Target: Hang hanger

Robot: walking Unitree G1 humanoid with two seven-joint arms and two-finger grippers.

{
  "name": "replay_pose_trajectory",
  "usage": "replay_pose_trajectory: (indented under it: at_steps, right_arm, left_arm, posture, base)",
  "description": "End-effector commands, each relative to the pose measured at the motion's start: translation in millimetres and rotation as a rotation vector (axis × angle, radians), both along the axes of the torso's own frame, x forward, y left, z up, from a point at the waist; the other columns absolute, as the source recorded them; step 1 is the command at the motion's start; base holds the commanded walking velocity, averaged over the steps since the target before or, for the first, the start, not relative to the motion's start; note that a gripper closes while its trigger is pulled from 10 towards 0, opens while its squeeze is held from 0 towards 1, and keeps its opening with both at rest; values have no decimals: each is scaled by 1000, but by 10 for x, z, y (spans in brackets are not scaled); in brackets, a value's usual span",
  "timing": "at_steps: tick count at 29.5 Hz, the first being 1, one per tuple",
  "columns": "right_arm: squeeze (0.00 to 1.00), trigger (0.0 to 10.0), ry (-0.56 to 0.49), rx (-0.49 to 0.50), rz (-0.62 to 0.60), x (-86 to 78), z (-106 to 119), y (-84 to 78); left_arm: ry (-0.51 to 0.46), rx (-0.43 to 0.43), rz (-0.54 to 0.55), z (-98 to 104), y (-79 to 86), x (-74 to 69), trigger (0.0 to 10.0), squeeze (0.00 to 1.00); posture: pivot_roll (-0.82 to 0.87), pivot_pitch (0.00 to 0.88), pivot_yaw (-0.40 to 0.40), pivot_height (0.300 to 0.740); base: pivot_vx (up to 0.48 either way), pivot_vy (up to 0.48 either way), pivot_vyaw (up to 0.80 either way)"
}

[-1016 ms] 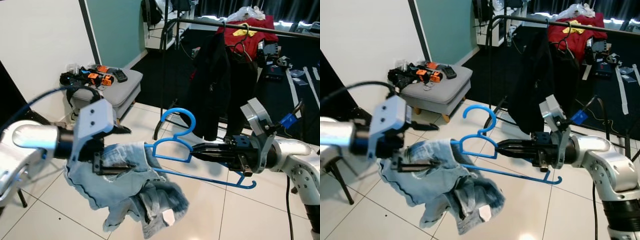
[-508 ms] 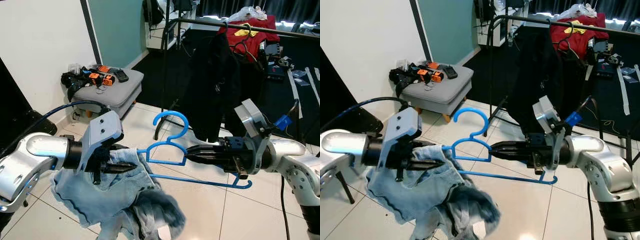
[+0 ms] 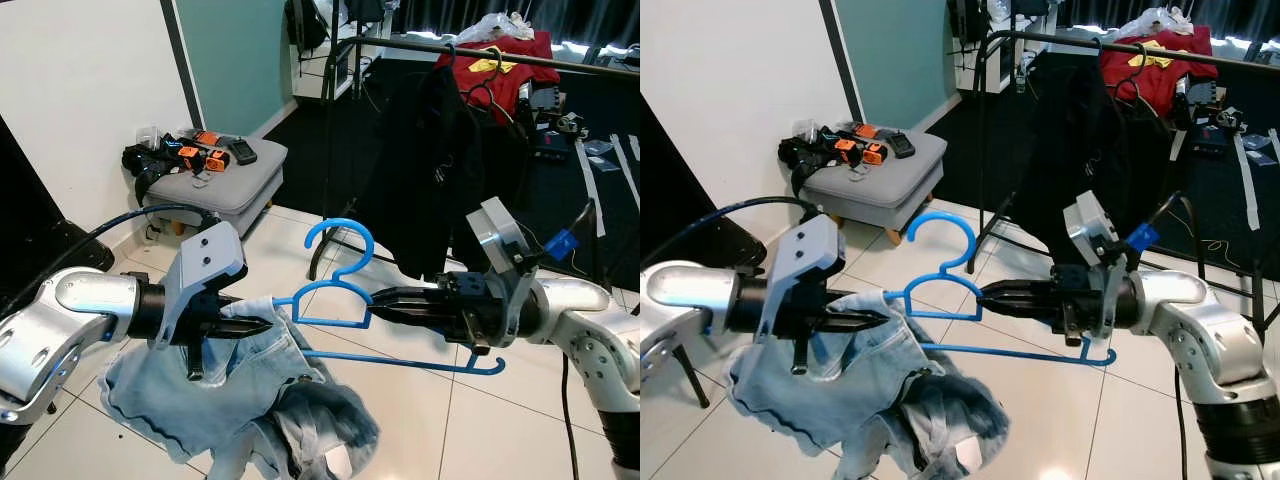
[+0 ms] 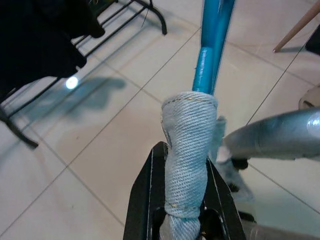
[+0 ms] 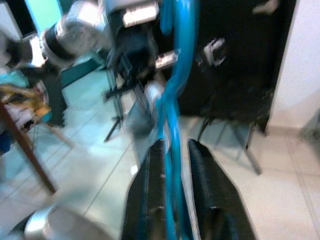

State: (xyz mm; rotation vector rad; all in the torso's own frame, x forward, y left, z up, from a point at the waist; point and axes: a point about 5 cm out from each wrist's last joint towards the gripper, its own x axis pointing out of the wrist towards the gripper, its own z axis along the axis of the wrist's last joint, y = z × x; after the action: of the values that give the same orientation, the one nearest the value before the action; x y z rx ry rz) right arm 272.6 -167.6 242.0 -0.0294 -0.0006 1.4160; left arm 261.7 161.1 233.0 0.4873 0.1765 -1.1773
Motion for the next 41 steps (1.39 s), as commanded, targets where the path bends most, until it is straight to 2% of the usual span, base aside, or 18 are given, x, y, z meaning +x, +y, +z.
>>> replay_pose_trajectory:
  at_steps: [1, 9, 11, 12, 14, 15, 17, 20, 23, 25, 26, 28, 29, 30, 31, 36, 39, 41]
  right_arm:
    - [1000, 10000, 12, 30, -41, 56, -17, 5]
    - [1000, 10000, 43, 52, -155, 144, -111, -117]
    - [1000, 10000, 56, 51, -275, 155, -145, -427]
    - [1000, 10000, 56, 51, -275, 155, -145, -427]
    - [1000, 10000, 56, 47, -356, 142, -139, -645]
    - [1000, 10000, 56, 47, -356, 142, -139, -645]
    - [1000, 10000, 50, 53, -447, 103, -102, -898]
    - [1000, 10000, 67, 63, -498, 40, -125, -1067]
    - [1000, 10000, 79, 66, -509, 18, -151, -1109]
    - [1000, 10000, 139, 66, -456, -41, -265, -1042]
    - [820, 10000, 199, 47, -425, -57, -426, -935]
    - [820, 10000, 199, 47, -425, -57, -426, -935]
    - [227, 10000, 243, 25, -412, -58, -562, -839]
    - [227, 10000, 243, 25, -412, -58, -562, -839]
    - [0, 10000, 291, -12, -443, 7, -742, -703]
    - [0, 10000, 335, -53, -474, 84, -915, -514]
    - [0, 10000, 353, -75, -417, 73, -962, -321]
    - [0, 10000, 354, -84, -411, 69, -972, -303]
  left_arm:
    - [-56, -19, 15, 66, -5, 37, 0, 0]
    - [-134, -30, 82, 178, 88, 141, 0, 0]
    - [-191, -3, 137, 260, 258, 196, 0, 0]
    - [-191, -3, 137, 260, 258, 196, 0, 0]
    - [-229, 16, 180, 320, 386, 230, 0, 0]
    - [-229, 16, 180, 320, 386, 230, 0, 0]
    - [-280, 40, 241, 403, 561, 275, 0, 0]
    - [-333, 42, 279, 505, 663, 312, 0, 0]
    - [-355, 37, 286, 547, 684, 327, 0, 0]
    - [-370, -14, 256, 615, 630, 317, 0, 0]
    - [-390, -84, 208, 699, 536, 290, 1569, 0]
    - [-390, -84, 208, 699, 536, 290, 1569, 0]
    - [-407, -142, 169, 771, 461, 264, 2275, 0]
    - [-407, -142, 169, 771, 461, 264, 2275, 0]
    - [-428, -205, 126, 844, 376, 242, 10000, 0]
    - [-448, -263, 88, 910, 293, 229, 10000, 0]
    - [-457, -308, 83, 918, 216, 237, 10000, 0]
    - [-456, -314, 80, 914, 200, 233, 10000, 0]
  posture:
    - [-63, 46, 65, 740]
    - [-65, 47, 64, 740]
    - [-65, 49, 64, 740]
    - [-65, 49, 64, 740]
    - [-72, 52, 65, 740]
    - [-72, 52, 65, 740]
    - [-78, 54, 67, 740]
    - [-80, 58, 68, 740]
    - [-80, 58, 68, 740]
    - [-85, 57, 71, 740]
    - [-84, 55, 71, 740]
    - [-84, 55, 71, 740]
    - [-84, 55, 71, 740]
    - [-84, 55, 71, 740]
    - [-80, 54, 68, 740]
    - [-77, 53, 67, 740]
    - [-79, 51, 63, 740]
    - [-79, 51, 63, 740]
  base:
    - [0, 0, 0]
    - [0, 0, 0]
    - [0, 0, 0]
    - [0, 0, 0]
    - [0, 0, 0]
    - [0, 0, 0]
    - [0, 0, 0]
    - [0, 0, 0]
    - [0, 0, 0]
    - [0, 0, 0]
    - [0, 0, 0]
    - [0, 0, 0]
    - [0, 0, 0]
    - [0, 0, 0]
    - [0, 0, 0]
    - [0, 0, 0]
    - [0, 0, 0]
    - [0, 0, 0]
